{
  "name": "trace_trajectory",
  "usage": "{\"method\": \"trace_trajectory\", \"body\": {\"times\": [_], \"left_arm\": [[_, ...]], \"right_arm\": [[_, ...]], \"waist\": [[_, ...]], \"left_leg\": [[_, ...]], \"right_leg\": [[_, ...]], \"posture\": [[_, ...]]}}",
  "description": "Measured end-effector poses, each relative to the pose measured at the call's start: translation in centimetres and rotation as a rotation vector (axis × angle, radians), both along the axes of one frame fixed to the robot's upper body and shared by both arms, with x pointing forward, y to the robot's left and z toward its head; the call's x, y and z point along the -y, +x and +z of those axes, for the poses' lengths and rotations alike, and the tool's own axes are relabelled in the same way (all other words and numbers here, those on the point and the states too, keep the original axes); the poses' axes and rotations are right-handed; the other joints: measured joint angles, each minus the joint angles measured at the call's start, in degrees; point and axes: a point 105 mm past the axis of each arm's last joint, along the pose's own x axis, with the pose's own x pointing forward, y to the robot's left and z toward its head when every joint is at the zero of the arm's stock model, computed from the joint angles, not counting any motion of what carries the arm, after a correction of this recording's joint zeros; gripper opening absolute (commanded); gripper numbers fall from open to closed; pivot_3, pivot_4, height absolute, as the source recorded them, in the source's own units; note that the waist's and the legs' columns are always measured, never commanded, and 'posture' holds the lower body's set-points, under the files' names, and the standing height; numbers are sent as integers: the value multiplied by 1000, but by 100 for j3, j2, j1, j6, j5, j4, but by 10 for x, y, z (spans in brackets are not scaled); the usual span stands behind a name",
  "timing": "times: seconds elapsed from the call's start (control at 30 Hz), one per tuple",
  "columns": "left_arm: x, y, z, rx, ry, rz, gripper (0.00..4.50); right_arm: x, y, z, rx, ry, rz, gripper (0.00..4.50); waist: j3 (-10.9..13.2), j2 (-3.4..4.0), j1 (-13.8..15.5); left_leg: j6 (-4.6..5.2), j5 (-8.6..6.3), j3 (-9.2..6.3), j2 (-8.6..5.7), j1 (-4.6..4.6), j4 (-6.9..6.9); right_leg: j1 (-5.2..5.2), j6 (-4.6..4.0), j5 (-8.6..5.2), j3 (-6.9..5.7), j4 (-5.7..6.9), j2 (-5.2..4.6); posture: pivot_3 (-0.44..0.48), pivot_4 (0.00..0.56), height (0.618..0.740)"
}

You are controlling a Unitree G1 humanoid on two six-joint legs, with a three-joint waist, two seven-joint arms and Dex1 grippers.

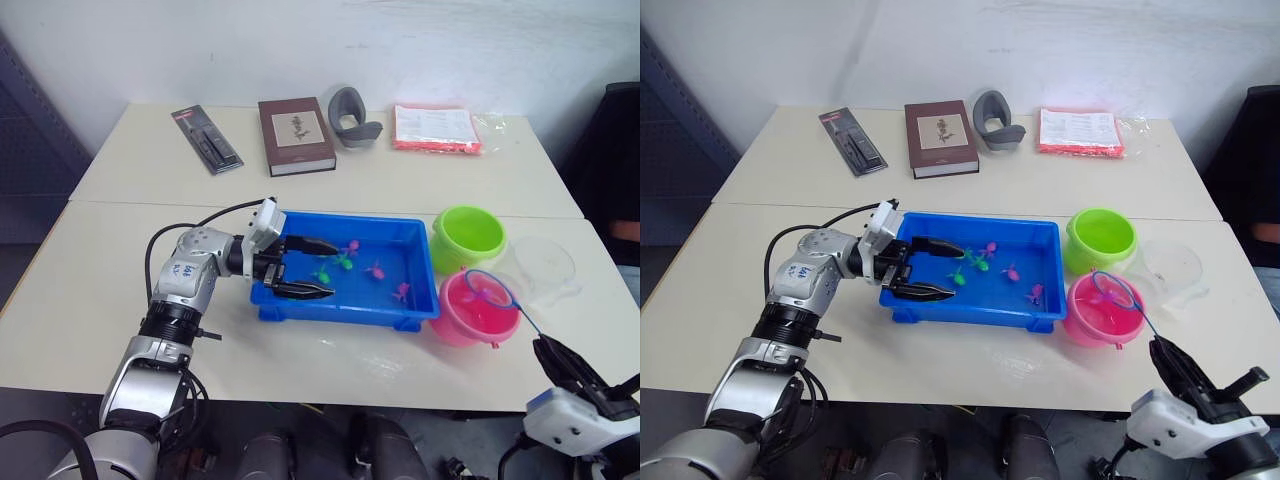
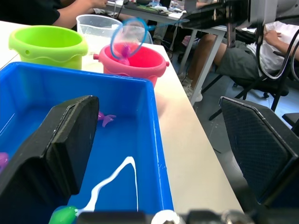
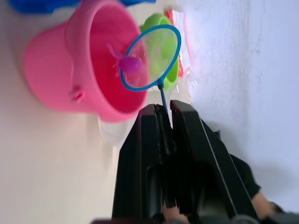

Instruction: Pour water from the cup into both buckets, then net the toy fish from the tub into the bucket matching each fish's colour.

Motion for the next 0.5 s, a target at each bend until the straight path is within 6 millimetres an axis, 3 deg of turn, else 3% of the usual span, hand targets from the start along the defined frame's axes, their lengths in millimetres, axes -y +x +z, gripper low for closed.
{"method": "trace_trajectory", "body": {"times": [0.13,0.3,0.43,0.5], "left_arm": [[-1,-1,-2,19,-2,1,4437],[-1,-1,-3,27,-4,3,4437],[-1,0,-2,30,-7,12,4437],[-4,1,-4,28,-7,28,4437]], "right_arm": [[1,-4,-6,-7,-79,11,0],[-9,-4,7,52,-80,54,0],[-14,1,28,113,104,57,0],[-16,4,37,73,317,64,0]], "waist": [[0,0,-10],[0,0,-11],[0,0,-10],[0,0,-9]], "left_leg": [[-1,0,1,1,2,0],[-2,1,1,3,3,0],[-2,1,0,3,5,1],[0,0,-3,4,7,1]], "right_leg": [[0,-3,-2,2,4,1],[0,-4,-2,1,5,2],[3,-4,-2,1,5,0],[4,-5,-2,1,6,-2]], "posture": [[0,150,740],[0,150,740],[0,150,740],[0,150,740]]}}
